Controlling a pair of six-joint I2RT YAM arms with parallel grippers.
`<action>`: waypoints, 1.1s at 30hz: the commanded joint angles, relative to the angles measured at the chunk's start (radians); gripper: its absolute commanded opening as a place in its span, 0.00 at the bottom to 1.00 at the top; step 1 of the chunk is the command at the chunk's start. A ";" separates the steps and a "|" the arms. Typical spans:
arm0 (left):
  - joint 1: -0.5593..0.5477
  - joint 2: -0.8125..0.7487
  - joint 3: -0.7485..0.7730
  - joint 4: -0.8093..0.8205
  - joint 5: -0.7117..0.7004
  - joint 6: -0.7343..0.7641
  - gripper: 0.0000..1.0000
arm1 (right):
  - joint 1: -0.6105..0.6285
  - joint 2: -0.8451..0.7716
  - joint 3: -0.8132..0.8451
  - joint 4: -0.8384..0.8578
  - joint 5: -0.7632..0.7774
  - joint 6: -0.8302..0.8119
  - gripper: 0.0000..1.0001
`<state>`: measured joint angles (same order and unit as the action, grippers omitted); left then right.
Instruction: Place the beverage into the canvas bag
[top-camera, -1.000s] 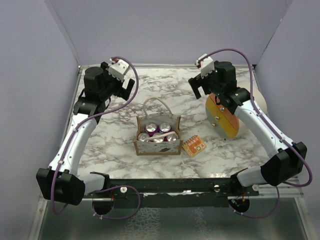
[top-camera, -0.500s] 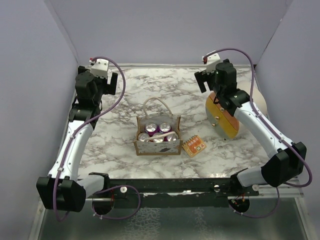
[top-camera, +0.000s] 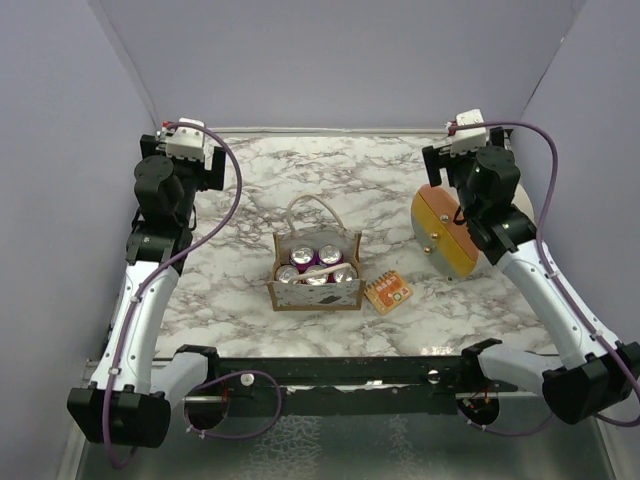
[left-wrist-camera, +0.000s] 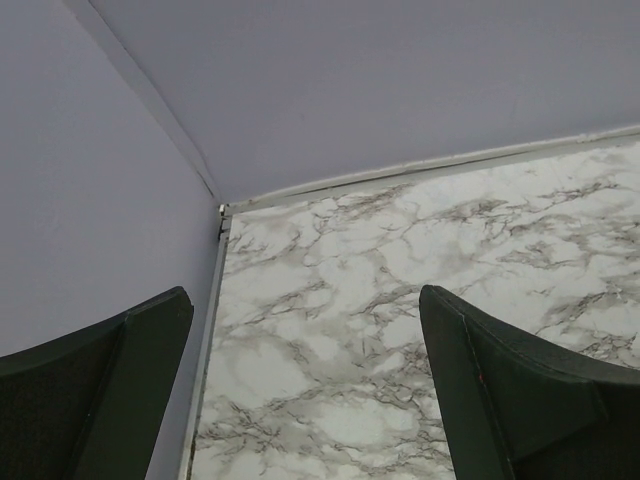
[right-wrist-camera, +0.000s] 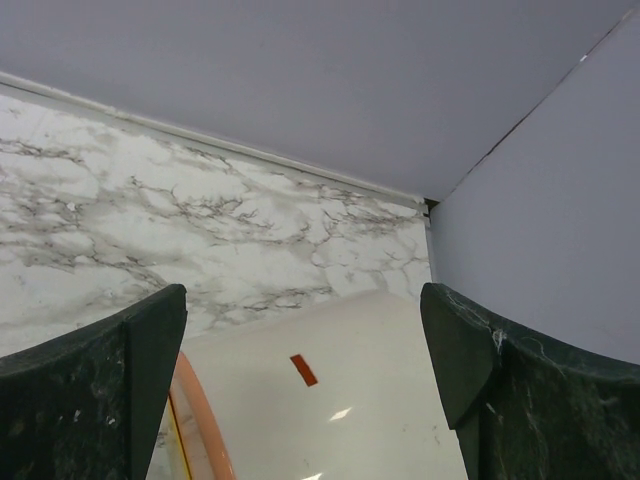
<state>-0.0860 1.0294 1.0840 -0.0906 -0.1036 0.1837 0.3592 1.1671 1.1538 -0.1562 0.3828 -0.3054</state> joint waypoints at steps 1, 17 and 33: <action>0.006 -0.052 0.021 -0.017 0.049 -0.018 0.99 | -0.006 -0.093 -0.040 0.031 -0.019 0.000 1.00; 0.010 -0.215 -0.091 -0.057 0.194 -0.073 0.99 | -0.018 -0.284 -0.089 -0.118 -0.160 0.051 1.00; 0.100 -0.176 0.003 -0.168 0.204 -0.113 0.99 | -0.131 -0.350 -0.118 -0.104 -0.256 0.056 1.00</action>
<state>-0.0040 0.8352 1.0626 -0.2245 0.0589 0.0937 0.2604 0.8429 1.0481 -0.2691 0.1844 -0.2642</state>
